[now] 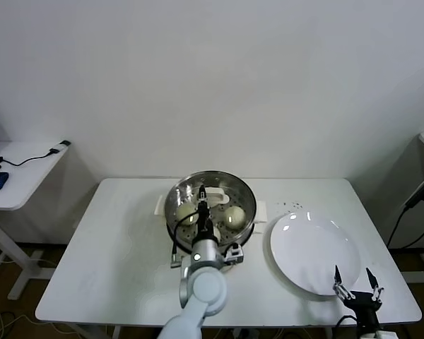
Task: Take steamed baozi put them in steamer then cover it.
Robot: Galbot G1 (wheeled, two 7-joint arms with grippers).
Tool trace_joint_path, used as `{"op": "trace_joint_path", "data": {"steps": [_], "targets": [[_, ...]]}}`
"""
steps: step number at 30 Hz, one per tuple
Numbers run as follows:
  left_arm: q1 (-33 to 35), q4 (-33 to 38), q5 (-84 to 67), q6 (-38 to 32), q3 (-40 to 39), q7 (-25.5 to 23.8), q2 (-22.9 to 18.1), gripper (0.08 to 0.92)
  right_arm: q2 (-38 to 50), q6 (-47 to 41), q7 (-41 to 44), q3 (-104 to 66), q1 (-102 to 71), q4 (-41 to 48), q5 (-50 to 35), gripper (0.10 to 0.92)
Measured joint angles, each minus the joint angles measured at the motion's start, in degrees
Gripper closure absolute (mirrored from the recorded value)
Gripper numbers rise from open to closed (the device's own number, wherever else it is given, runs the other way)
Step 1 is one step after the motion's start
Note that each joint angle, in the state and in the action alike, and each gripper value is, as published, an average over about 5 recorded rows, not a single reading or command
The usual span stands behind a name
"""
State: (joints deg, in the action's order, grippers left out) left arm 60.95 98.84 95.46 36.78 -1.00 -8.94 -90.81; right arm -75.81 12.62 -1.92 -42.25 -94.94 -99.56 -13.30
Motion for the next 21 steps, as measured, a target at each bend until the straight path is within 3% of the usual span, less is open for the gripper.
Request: {"op": "trace_joint_path", "data": {"steps": [5, 21], "targets": [[0.22, 0.34, -1.07, 0.01, -0.24, 0.24, 0.40, 0.795, -0.04, -0.02, 0.00, 0.18, 0.08, -0.15, 0.05, 0.203], [3.08, 8.29, -13.01, -2.31, -1.09, 2.22, 4.52, 0.329, -0.32, -0.92, 0.33, 1.01, 1.20, 0.04, 0.77, 0.203]]}}
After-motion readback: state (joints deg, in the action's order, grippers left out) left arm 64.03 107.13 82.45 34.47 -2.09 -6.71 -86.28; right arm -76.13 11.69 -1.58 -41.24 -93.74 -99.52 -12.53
